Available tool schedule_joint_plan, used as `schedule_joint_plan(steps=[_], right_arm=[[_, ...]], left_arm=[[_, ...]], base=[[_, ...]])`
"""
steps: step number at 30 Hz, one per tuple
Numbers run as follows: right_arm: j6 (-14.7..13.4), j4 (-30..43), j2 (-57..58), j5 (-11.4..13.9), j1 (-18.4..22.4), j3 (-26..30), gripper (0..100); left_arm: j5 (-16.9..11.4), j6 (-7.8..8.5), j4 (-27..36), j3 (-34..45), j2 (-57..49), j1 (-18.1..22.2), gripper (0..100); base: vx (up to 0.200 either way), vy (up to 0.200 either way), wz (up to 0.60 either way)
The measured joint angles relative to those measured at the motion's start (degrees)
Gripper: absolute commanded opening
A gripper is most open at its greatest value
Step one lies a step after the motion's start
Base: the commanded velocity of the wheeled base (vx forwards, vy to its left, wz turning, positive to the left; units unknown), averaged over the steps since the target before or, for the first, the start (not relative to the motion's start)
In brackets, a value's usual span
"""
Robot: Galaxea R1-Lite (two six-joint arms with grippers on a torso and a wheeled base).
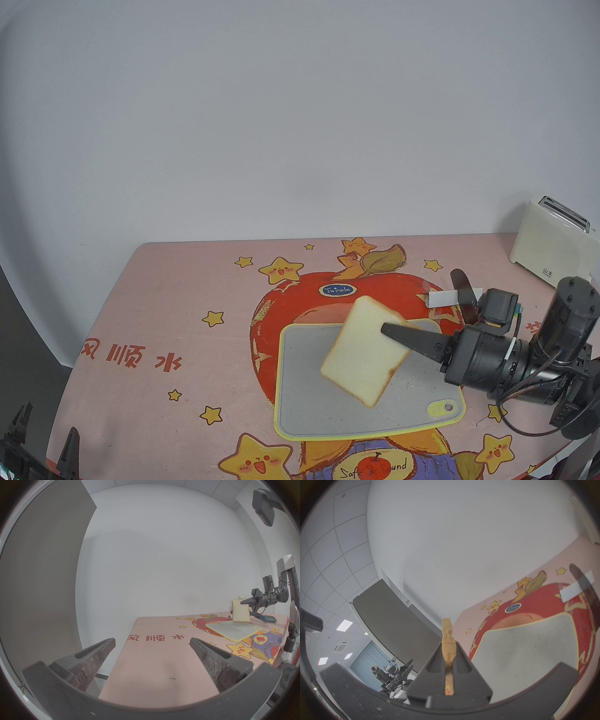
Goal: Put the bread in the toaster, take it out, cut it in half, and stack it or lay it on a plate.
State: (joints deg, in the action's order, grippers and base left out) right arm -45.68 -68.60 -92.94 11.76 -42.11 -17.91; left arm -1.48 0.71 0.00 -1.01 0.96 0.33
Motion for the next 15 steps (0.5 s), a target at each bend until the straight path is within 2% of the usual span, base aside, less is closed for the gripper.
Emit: schedule_joint_plan(steps=[10,15], right_arm=[[0.4,-0.5,-3.5,-2.5,-0.1,0.6,0],[2.3,-0.5,-4.9,-4.2,-0.1,0.6,0]], left_arm=[[0.0,0.00,0.0,0.0,0.0,0.0,100],[0.0,-0.02,0.0,0.0,0.0,0.0,100]], base=[[0.000,0.000,0.00],[0.000,0.000,0.00]])
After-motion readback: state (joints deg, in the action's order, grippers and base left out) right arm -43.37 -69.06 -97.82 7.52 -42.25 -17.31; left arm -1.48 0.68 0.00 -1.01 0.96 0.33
